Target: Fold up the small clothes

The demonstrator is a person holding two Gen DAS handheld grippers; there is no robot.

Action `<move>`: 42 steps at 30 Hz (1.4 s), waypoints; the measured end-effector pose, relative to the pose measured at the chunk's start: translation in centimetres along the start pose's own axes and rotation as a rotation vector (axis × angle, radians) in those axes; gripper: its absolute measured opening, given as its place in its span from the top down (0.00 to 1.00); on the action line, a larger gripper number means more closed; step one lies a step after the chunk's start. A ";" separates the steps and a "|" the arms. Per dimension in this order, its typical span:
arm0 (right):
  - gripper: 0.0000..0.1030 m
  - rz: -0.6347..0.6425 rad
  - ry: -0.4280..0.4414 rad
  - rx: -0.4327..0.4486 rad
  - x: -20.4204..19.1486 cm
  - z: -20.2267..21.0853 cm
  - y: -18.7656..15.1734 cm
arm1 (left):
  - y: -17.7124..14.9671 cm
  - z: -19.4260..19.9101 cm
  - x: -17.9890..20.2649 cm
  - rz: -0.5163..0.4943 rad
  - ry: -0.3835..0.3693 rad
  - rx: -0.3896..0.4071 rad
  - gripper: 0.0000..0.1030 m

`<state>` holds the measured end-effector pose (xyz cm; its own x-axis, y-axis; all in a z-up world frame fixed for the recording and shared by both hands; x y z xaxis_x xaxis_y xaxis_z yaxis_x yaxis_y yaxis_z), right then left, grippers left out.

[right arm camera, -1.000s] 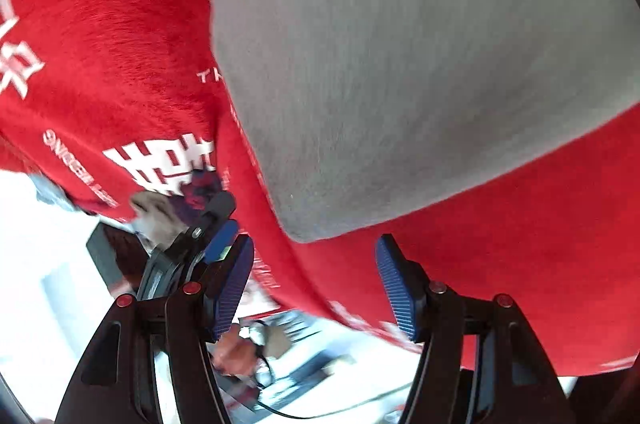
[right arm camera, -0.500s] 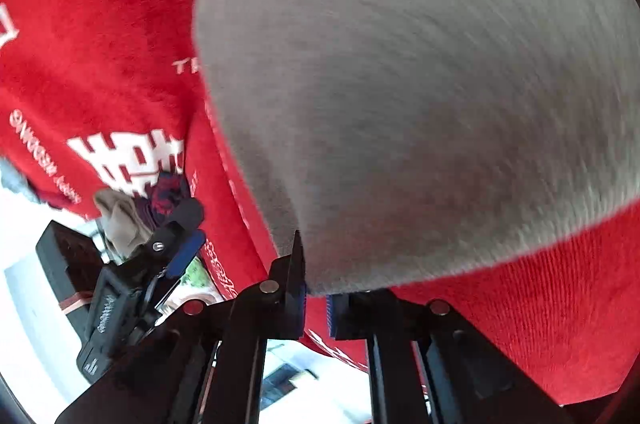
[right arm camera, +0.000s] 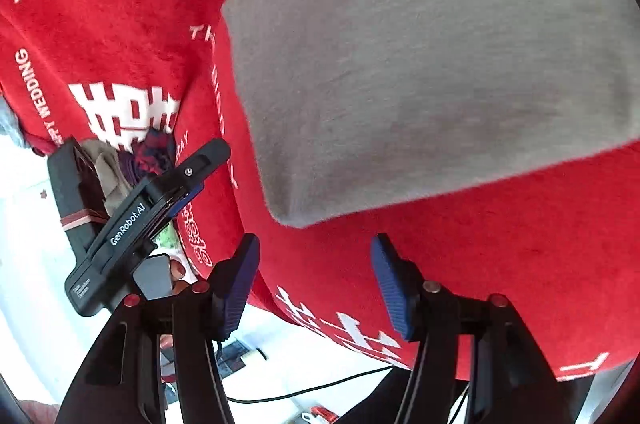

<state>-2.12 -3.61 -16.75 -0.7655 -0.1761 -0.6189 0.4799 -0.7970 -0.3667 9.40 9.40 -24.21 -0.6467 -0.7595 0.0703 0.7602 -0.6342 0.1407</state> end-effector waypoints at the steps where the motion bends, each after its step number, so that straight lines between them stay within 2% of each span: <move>1: 0.39 -0.014 0.002 0.010 0.5 0.3 0.1 | 0.0 -0.2 0.1 0.002 -0.004 -0.004 0.01; 8: 0.39 -0.089 0.059 0.069 3.4 2.4 0.9 | -0.4 -0.4 0.8 0.014 -0.048 -0.035 0.01; 13: 0.39 -0.145 0.160 0.095 4.0 2.5 1.4 | -0.3 -0.8 0.3 0.038 -0.077 -0.042 0.01; 17: 0.39 -0.201 0.265 0.126 4.2 1.6 2.3 | 0.2 -1.5 -0.7 0.105 -0.200 -0.054 0.01; 23: 0.39 -0.280 0.391 0.184 3.5 0.5 3.6 | 1.2 -2.5 -0.7 0.112 -0.356 -0.064 0.01; 24: 0.41 -0.290 0.431 0.181 3.2 0.4 3.9 | 1.5 -2.6 -0.6 0.115 -0.386 -0.068 0.01; 25: 0.64 -0.302 0.462 0.175 2.9 0.3 4.1 | 1.7 -2.8 -0.4 0.119 -0.424 -0.072 0.01; 26: 0.81 -0.308 0.479 0.169 2.7 0.3 4.3 | 1.9 -2.9 -0.2 0.126 -0.468 -0.075 0.01; 27: 0.92 -0.304 0.507 0.170 2.3 0.8 4.5 | 2.1 -3.0 0.0 0.136 -0.510 -0.078 0.01; 31: 0.92 -0.227 0.561 0.171 0.3 3.4 5.1 | 3.3 -3.2 1.4 0.171 -0.688 -0.093 0.01; 34: 0.92 -0.182 0.577 0.172 -1.4 4.6 5.3 | 4.5 -3.8 2.4 0.193 -0.763 -0.112 0.01; 37: 0.92 -0.155 0.572 0.166 -1.8 5.4 5.6 | 6.0 -4.1 3.9 0.183 -0.784 -0.116 0.01; 42: 0.92 -0.130 0.526 0.140 -1.6 4.6 5.2 | 8.4 -2.9 7.3 0.097 -0.786 -0.084 0.01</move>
<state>-0.31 -10.16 -14.46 -0.4808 0.2122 -0.8508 0.3066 -0.8683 -0.3898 11.24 -1.93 -25.37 -0.4082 -0.5077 0.7587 0.7973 -0.6031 0.0253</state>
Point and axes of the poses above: each gripper's, at about its wrist camera, not at the fingertips, and z roughly against the way its jaws point, x to its right, y to its top, the point moved 4 cm from there along -z, roughly the way its jaws point, and after that the axes turned 7 degrees about -z, right-handed, at the moved point
